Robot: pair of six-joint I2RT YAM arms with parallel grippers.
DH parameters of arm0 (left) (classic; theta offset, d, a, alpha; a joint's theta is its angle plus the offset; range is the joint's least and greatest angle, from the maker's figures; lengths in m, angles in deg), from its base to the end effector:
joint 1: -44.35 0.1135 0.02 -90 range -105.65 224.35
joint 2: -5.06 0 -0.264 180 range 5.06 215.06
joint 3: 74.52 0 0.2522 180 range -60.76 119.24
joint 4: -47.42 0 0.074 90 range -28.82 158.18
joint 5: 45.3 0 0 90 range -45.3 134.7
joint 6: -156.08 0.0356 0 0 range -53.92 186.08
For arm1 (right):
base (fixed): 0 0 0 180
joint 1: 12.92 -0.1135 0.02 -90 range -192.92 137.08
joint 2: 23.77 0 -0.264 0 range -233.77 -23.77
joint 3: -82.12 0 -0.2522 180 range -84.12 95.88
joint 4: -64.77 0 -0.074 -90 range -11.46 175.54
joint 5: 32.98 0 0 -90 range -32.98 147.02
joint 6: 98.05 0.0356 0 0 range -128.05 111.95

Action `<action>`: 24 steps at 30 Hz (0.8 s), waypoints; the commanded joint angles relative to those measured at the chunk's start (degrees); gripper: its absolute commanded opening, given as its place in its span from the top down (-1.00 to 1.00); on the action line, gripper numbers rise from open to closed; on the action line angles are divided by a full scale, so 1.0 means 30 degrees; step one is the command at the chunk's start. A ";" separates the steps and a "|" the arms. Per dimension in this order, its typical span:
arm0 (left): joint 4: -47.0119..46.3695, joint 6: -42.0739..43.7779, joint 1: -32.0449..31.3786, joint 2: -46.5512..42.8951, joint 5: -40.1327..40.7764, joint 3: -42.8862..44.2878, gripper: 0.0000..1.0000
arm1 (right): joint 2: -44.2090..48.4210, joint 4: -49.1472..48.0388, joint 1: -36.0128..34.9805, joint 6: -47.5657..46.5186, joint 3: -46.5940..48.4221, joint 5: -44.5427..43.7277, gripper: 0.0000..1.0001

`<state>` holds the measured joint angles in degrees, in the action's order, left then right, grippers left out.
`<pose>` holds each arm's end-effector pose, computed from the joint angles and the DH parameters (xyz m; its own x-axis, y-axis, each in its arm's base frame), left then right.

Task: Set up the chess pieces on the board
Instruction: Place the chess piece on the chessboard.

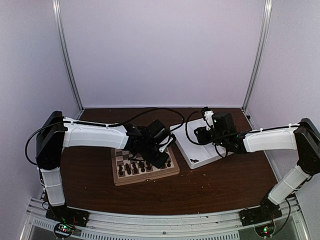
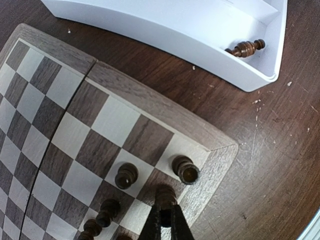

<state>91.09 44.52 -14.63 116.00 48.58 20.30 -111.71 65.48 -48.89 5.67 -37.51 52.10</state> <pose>0.2143 -0.3516 0.1954 -0.7219 0.4891 -0.4895 0.6152 0.7775 -0.1305 0.2693 0.1916 0.2087 -0.4968 -0.0686 -0.8652 -0.4182 0.8924 0.1694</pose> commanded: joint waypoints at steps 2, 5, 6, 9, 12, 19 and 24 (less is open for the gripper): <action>-0.0855 0.0039 -0.0099 0.0385 0.0242 -0.0074 0.95 | 0.0391 -0.0041 0.0095 0.0085 -0.0068 -0.0400 0.01; -0.0831 0.0082 -0.0089 0.0462 0.0329 -0.0011 0.95 | 0.0398 -0.0038 0.0094 0.0079 -0.0068 -0.0401 0.01; -0.0819 0.0096 -0.0112 0.0463 0.0372 -0.0008 0.94 | 0.0398 -0.0041 0.0094 0.0067 -0.0046 -0.0403 0.01; -0.0804 0.0097 -0.0099 0.0467 0.0392 0.0020 0.88 | 0.0369 -0.0016 0.0094 0.0105 -0.0039 -0.0407 0.02; -0.0601 0.0104 -0.0112 0.0463 0.0435 0.0158 0.79 | 0.0382 -0.0012 0.0094 0.0083 -0.0039 -0.0391 0.01; -0.0011 0.0150 -0.0119 0.0407 0.0454 0.0660 0.63 | 0.0226 0.0091 0.0098 0.0098 0.0100 -0.0321 0.01; -0.0009 0.0156 -0.0129 0.0215 0.0278 0.0754 0.62 | 0.0244 0.0090 0.0111 0.0116 0.0082 -0.0324 0.02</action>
<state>91.26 44.54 -14.63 116.42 49.04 20.64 -111.71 65.50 -48.89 5.67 -37.51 52.05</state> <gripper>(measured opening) 0.190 0.493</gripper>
